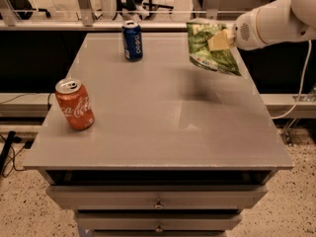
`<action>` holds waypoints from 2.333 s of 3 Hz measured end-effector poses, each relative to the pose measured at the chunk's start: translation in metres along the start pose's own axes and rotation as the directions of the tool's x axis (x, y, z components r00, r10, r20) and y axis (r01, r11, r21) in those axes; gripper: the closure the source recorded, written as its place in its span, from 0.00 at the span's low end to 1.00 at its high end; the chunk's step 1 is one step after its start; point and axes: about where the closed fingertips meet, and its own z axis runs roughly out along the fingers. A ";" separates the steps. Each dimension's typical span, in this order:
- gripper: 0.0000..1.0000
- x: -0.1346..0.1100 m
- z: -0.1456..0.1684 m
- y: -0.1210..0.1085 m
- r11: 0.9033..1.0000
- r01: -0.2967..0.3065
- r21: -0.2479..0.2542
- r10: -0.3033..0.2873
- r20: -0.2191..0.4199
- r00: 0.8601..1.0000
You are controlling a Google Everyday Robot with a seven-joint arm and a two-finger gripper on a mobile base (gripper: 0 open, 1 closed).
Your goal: Move green jalapeno chip bag near pepsi can
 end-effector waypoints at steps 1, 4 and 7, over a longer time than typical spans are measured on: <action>1.00 -0.006 -0.002 0.000 1.000 -0.006 0.009 0.006 0.019 1.000; 1.00 -0.035 0.101 0.054 0.996 -0.091 -0.014 0.090 -0.025 0.996; 0.52 -0.041 0.160 0.068 0.983 -0.183 -0.007 0.182 -0.074 0.980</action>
Offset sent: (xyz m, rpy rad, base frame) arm 0.0078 0.0605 -0.0119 0.1001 0.0145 0.0002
